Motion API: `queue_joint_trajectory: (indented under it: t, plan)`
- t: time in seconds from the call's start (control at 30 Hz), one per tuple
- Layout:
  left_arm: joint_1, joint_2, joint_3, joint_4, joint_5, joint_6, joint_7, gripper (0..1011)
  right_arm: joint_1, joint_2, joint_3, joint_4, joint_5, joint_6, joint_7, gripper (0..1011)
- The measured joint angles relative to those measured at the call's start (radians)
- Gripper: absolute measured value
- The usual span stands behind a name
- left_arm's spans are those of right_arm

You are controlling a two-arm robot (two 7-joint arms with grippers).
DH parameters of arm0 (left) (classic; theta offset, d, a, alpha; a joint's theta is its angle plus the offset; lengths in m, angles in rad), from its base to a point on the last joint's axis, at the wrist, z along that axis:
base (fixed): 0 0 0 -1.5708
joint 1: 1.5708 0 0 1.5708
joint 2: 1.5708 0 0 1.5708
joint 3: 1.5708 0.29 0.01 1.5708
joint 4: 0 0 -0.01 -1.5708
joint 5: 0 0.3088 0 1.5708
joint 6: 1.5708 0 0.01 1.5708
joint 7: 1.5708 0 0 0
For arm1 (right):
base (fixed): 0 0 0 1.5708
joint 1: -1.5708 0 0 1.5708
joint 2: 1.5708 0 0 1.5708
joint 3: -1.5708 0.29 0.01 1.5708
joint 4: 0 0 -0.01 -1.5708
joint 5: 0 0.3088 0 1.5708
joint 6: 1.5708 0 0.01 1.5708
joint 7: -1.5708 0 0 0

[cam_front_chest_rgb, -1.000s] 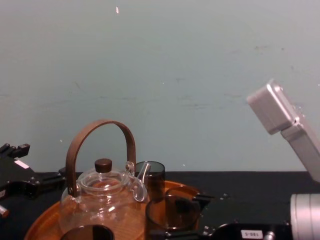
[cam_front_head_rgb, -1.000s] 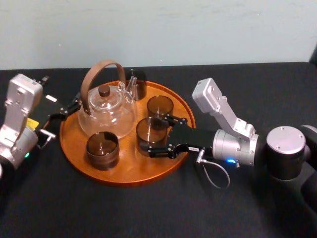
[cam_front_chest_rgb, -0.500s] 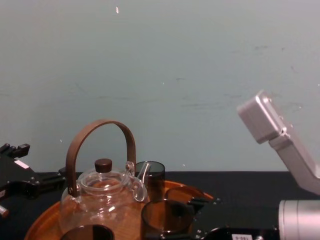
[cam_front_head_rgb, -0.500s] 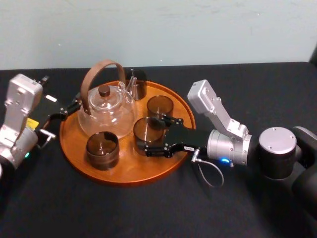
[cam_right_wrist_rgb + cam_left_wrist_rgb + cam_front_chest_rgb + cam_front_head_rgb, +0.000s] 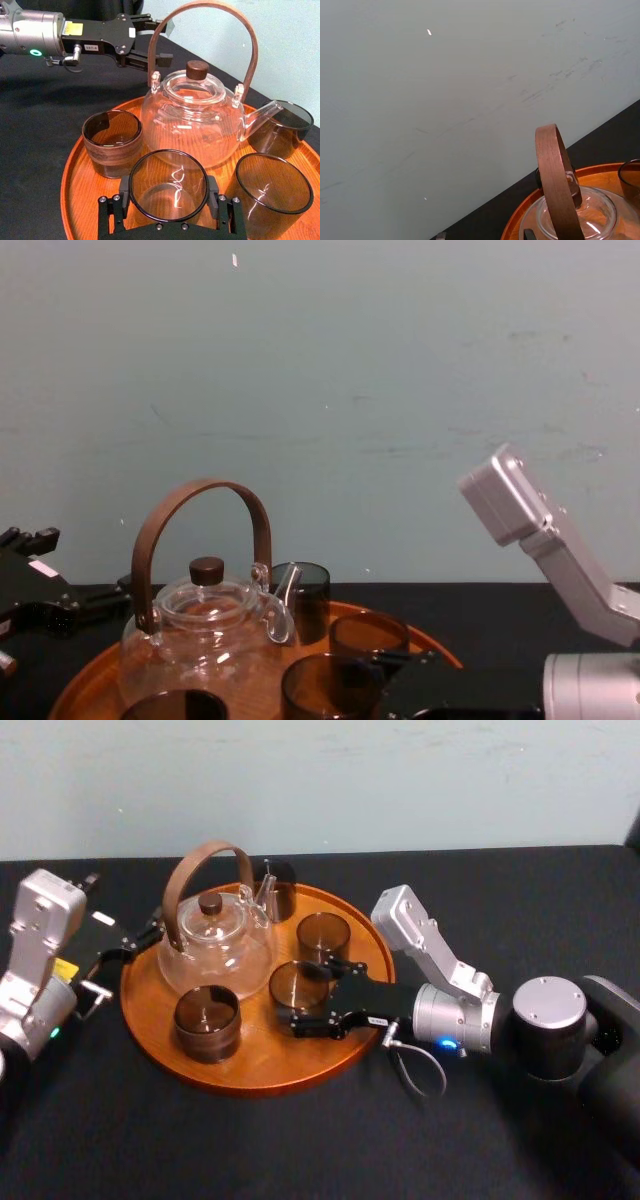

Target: Pick up the glass from the table and place it on the tray.

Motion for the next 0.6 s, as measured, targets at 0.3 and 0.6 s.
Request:
queue_joint_trajectory:
  t: [0.3, 0.6]
  plan:
    - [0.0, 0.0, 0.0, 0.0, 0.0, 0.0, 0.0, 1001, 0.004, -0.009, -0.002, 0.019, -0.006, -0.003, 0.003, 904]
    - [0.0, 0.0, 0.0, 0.0, 0.0, 0.0, 0.0, 1001, 0.004, -0.01, -0.002, 0.023, -0.017, -0.013, -0.001, 904]
